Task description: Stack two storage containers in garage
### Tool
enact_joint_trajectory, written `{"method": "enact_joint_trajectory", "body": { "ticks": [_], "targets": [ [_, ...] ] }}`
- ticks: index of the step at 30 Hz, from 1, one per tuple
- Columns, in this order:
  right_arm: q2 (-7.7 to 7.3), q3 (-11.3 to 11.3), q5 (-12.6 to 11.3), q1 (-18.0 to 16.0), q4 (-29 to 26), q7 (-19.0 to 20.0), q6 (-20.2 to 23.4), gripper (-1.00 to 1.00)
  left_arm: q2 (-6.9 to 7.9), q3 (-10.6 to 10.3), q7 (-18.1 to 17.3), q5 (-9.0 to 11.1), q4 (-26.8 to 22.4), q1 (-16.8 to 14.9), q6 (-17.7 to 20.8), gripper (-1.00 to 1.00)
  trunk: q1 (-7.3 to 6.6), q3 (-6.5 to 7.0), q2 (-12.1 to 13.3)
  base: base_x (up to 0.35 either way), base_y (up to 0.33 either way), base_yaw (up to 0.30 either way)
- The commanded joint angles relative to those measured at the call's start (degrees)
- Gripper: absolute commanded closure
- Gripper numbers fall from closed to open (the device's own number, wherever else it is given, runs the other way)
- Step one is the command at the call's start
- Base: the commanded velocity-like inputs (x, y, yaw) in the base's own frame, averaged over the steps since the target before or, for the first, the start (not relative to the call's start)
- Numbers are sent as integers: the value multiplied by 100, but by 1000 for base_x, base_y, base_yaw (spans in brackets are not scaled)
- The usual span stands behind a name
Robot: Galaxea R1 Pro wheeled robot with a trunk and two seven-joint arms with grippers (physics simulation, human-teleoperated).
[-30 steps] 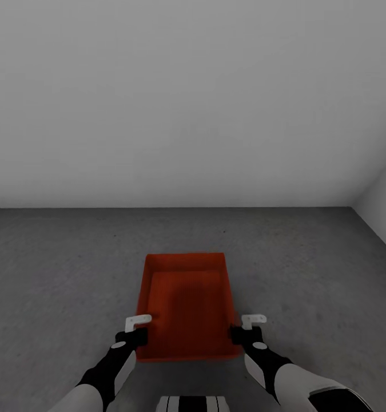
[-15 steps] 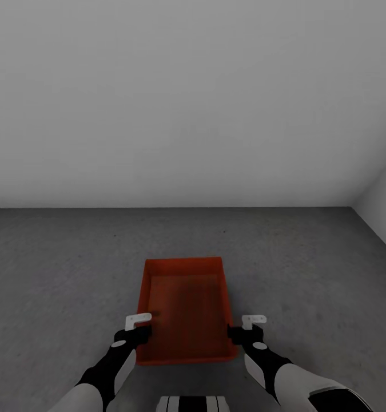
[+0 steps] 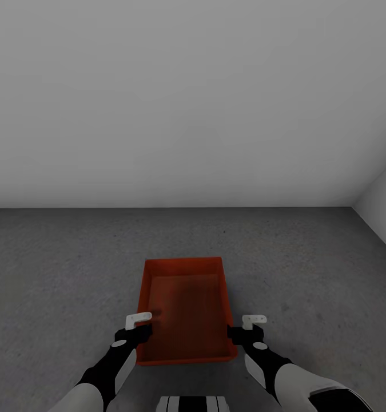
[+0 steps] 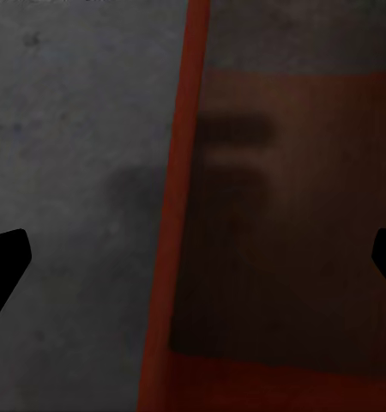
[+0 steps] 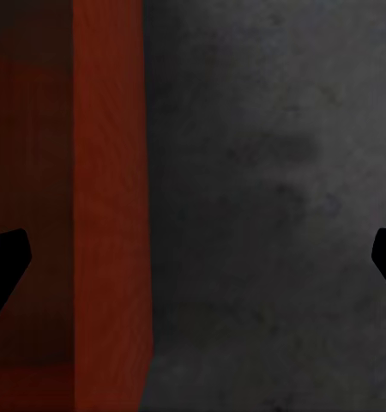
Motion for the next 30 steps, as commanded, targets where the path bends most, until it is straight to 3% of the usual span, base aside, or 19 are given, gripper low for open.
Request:
{"method": "enact_joint_trajectory", "body": {
  "ticks": [1, 4, 30],
  "targets": [
    [1, 49, -52, -3, 6, -19, -20, -100, -2, 3, 13, 58, -12, 1, 28, -100, -1, -4, -1, 0, 0, 0],
    [1, 49, -52, -3, 6, -19, -20, -100, -2, 2, 12, 58, -21, 1, 38, -100, -1, -4, -1, 0, 0, 0],
    [3, 57, -43, -3, 0, 2, 54, -100, 11, 26, 29, 47, -128, 1, 87, -100, -572, 463, 1041, 0, 0, 0]
  ]
}}
